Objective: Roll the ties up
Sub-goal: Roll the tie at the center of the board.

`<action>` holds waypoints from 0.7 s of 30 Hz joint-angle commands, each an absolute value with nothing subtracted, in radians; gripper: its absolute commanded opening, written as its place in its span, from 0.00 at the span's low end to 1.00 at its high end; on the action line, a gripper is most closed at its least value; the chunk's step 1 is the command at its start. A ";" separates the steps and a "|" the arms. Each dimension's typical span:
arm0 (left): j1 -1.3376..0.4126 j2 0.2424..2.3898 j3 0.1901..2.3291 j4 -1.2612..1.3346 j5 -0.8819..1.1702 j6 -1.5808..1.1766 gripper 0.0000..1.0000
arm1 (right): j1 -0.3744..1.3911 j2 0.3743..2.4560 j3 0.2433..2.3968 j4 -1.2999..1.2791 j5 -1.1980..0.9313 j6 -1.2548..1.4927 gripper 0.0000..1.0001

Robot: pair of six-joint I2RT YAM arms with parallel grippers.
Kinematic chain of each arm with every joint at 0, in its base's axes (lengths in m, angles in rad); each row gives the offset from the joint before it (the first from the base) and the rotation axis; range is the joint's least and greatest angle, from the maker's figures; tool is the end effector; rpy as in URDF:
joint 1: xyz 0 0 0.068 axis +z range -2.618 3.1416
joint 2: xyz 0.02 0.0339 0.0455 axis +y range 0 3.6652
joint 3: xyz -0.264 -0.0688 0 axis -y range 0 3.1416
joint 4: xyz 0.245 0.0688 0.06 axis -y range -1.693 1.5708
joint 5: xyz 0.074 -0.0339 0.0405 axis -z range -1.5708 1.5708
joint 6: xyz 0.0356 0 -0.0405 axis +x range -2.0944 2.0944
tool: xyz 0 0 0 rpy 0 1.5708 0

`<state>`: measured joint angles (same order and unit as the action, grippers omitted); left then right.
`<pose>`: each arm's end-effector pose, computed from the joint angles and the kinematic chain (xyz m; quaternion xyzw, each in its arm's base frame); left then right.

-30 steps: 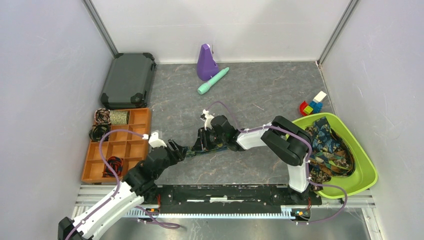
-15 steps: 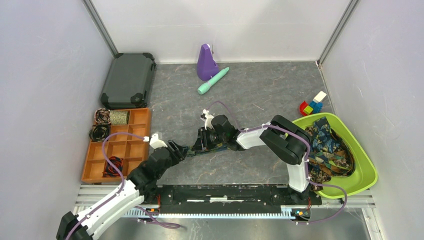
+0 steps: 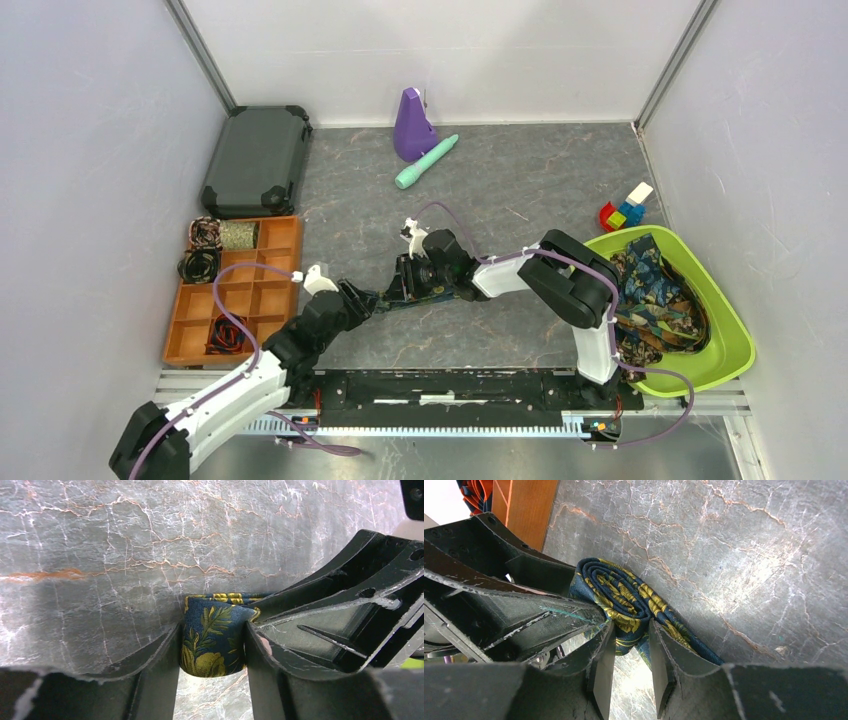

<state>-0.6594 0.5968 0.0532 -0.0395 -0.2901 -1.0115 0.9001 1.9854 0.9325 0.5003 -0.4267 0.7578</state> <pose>0.1110 -0.0732 0.1270 -0.2201 0.8458 -0.2625 0.4090 0.2311 0.3149 0.1161 -0.1636 0.8439 0.4761 0.1855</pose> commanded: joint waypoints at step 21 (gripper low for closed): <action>-0.652 0.643 0.149 -0.153 -0.296 -0.972 0.11 | 0.885 1.943 0.985 0.389 -0.400 0.689 0.45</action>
<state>-0.6559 0.6315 0.0940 -0.0715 -0.2718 -1.0164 0.8963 1.9884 0.9524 0.4709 -0.4366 0.7429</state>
